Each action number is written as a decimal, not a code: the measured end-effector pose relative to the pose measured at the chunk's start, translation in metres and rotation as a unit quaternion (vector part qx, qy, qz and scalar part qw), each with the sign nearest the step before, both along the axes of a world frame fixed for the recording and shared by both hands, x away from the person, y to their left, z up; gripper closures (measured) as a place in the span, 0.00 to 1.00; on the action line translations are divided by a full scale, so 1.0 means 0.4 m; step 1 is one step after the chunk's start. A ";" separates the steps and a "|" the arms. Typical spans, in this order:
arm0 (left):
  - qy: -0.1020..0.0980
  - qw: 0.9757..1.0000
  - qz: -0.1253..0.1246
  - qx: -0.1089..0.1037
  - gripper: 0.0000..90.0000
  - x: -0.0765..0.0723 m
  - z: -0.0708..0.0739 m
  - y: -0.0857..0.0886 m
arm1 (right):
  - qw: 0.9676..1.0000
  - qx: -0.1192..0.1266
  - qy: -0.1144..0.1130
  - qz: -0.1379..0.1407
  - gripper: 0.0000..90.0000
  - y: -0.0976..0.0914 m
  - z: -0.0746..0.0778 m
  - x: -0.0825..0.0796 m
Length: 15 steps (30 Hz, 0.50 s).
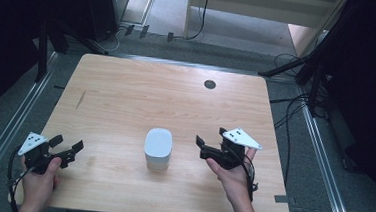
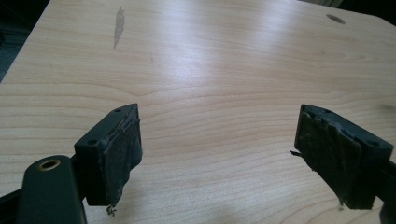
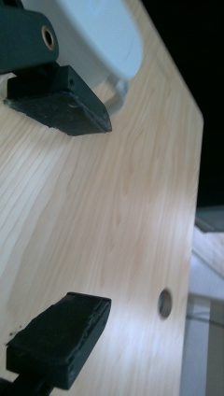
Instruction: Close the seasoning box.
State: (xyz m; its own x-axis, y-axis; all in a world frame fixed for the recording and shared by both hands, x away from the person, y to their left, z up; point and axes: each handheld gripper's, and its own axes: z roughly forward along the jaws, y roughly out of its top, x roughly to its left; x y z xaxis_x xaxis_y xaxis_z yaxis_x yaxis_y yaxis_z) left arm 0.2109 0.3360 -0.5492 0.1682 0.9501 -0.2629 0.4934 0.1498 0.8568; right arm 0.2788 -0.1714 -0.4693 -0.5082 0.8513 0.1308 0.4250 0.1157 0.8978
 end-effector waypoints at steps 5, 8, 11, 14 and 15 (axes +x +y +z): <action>0.001 1.000 0.001 -0.003 0.16 0.000 0.000 0.002 | 1.000 -0.003 0.008 -0.025 0.15 -0.086 -0.040 -0.011; 0.000 1.000 0.002 0.000 0.16 0.000 0.000 0.000 | 0.999 -0.001 0.013 -0.038 0.15 -0.130 -0.060 -0.020; 0.001 1.000 0.003 -0.002 0.16 0.000 0.000 0.000 | 0.998 -0.004 0.018 -0.055 0.15 -0.170 -0.077 -0.029; 0.001 1.000 0.003 -0.002 0.16 0.000 0.000 0.000 | 0.997 -0.008 0.022 -0.070 0.15 -0.207 -0.091 -0.037; 0.001 1.000 0.004 -0.001 0.16 0.000 0.000 0.000 | 0.997 -0.011 0.023 -0.074 0.15 -0.217 -0.096 -0.040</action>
